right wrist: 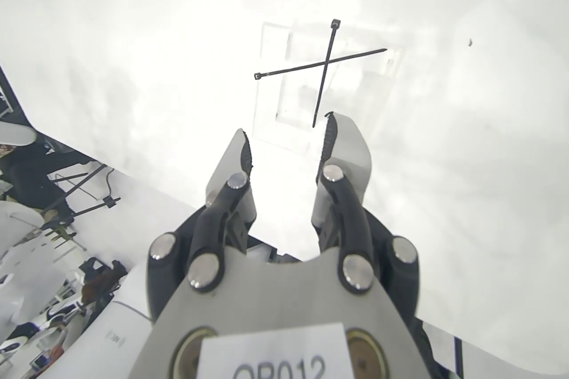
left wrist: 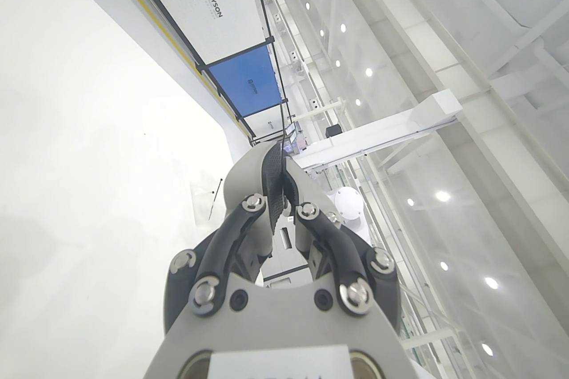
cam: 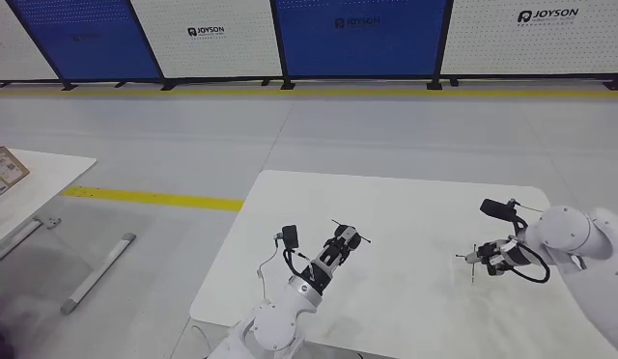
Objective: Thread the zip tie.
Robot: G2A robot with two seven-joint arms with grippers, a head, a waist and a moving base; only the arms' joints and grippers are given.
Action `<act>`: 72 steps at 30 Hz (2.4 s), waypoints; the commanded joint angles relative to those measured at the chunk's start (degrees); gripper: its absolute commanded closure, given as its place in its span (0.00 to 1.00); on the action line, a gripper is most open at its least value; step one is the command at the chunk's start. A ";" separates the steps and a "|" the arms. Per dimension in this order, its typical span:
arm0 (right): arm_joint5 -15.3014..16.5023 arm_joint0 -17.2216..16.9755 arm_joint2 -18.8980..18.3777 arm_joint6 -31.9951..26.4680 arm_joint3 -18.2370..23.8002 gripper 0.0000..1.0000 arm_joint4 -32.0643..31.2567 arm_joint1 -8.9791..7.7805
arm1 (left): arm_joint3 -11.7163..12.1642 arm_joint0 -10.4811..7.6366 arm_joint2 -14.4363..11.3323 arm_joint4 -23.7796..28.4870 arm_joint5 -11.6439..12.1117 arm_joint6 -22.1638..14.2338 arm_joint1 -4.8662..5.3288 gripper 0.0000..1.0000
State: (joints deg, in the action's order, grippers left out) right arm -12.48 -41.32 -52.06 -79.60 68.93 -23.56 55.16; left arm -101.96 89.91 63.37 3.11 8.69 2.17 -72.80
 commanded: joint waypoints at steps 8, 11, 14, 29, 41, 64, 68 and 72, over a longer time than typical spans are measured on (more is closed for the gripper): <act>-3.68 2.66 3.38 0.44 -4.08 0.67 -0.77 1.67 | 0.00 0.00 0.00 0.00 0.00 0.00 0.00 1.00; -3.96 3.63 4.64 0.47 -5.86 0.69 -0.62 2.40 | 0.00 0.00 0.00 0.00 0.00 0.00 0.00 1.00; -4.11 4.64 5.86 0.66 -7.78 0.73 -0.56 3.15 | 0.00 0.00 0.00 0.00 0.00 0.00 0.00 1.00; -5.11 8.65 10.65 0.49 -15.57 0.75 -0.95 6.51 | 0.00 0.00 0.00 0.00 0.00 0.00 0.00 1.00; -5.10 11.15 13.90 0.84 -21.62 0.75 -0.83 9.52 | 0.00 0.00 0.00 0.00 0.00 0.00 0.00 1.00; -4.02 14.37 16.67 1.36 -30.73 1.00 -0.85 13.83 | 0.00 0.00 0.00 0.00 0.00 0.00 0.00 1.00; -3.67 14.66 16.68 1.60 -31.46 1.00 -1.16 14.20 | 0.00 0.00 0.00 0.00 0.00 0.00 0.00 1.00; -2.73 14.49 16.11 1.90 -31.51 1.00 -1.15 14.09 | 0.00 0.00 0.00 0.00 0.00 0.00 0.00 1.00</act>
State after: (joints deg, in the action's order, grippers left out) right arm -15.36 -26.75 -35.81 -77.69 37.39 -24.65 69.31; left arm -101.96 89.91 63.37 3.11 8.69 2.17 -72.80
